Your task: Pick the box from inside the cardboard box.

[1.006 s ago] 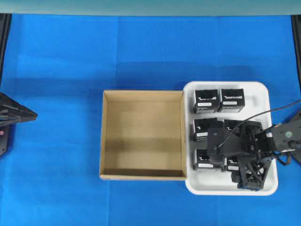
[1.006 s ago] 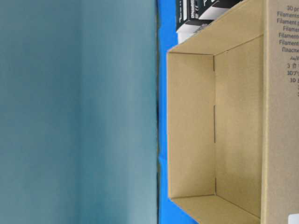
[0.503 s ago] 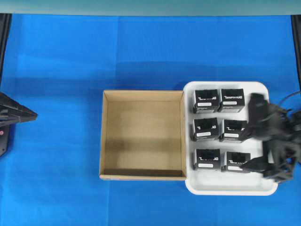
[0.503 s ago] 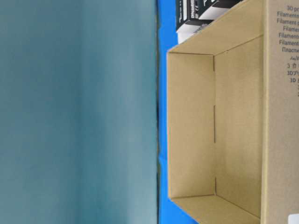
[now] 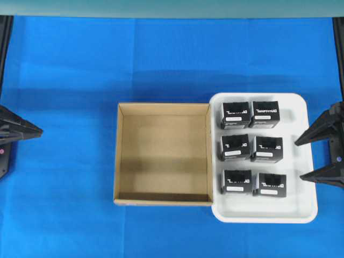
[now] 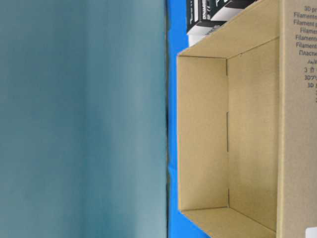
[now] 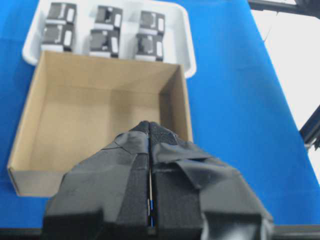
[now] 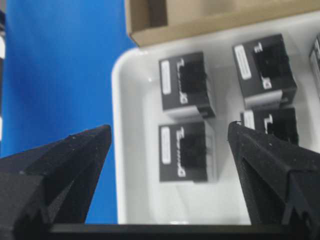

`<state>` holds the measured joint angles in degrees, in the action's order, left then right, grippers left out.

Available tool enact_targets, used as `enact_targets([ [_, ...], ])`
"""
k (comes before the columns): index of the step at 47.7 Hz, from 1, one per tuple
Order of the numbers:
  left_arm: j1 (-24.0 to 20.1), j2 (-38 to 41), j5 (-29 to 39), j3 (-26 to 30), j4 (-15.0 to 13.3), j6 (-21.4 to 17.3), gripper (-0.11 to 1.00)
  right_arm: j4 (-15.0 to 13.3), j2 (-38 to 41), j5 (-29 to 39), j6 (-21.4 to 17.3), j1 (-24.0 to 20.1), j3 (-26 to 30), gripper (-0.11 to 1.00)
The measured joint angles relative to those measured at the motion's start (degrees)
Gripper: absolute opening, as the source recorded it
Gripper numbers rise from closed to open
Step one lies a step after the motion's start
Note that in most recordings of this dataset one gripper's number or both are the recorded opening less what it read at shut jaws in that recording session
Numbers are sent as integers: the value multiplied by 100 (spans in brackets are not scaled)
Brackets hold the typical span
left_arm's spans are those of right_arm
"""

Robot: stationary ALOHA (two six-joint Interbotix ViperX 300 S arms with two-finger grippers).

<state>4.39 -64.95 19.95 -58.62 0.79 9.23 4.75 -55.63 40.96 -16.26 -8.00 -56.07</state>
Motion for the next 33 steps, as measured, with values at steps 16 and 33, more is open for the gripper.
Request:
enact_targets([
  [16, 0, 9, 26, 9, 0, -35, -5, -404, -220, 308, -9, -9, 26, 96],
  [33, 0, 9, 26, 0, 0, -26, -5, -677, -510, 791, 0, 26, 132, 96],
])
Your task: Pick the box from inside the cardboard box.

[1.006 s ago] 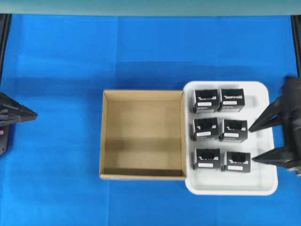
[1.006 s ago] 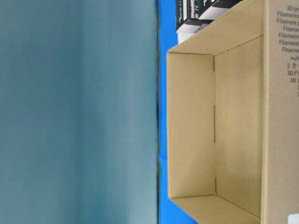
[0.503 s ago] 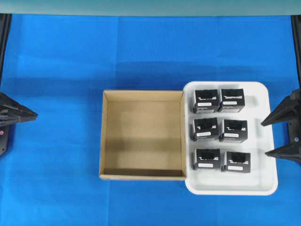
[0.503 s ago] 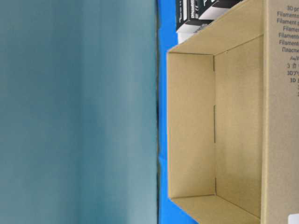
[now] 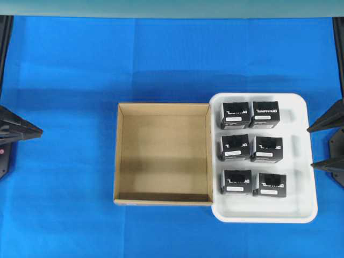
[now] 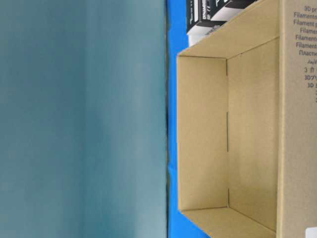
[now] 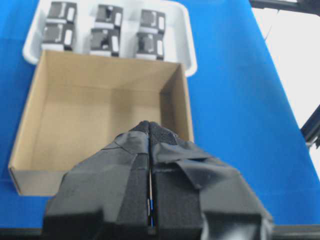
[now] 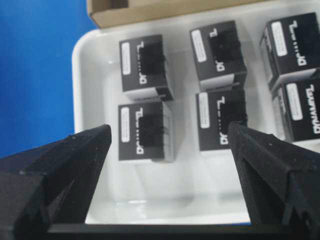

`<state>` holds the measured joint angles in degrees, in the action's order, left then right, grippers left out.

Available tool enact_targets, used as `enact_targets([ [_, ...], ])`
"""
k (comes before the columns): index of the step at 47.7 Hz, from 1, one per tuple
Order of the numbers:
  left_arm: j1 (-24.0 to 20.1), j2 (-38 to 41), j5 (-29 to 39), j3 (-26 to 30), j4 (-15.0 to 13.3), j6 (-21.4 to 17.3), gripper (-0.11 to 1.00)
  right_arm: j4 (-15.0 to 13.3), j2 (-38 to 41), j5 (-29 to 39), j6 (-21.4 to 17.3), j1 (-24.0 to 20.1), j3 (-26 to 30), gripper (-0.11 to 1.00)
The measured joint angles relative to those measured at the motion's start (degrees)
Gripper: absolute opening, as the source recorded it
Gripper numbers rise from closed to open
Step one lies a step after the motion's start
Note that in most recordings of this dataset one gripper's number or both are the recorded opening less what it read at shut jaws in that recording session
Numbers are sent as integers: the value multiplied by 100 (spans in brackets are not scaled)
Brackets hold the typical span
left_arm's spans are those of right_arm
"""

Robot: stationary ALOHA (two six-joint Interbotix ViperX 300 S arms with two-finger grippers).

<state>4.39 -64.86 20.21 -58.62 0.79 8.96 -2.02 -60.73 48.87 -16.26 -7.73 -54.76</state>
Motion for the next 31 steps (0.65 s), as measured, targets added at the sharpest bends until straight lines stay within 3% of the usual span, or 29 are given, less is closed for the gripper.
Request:
enact_targets([
  [13, 0, -18, 0, 0, 9, 0, -5, -132, -343, 439, 0, 79, 167, 96],
  [31, 0, -53, 0, 0, 0, 35, -5, -176, -571, 536, 0, 114, 237, 96],
])
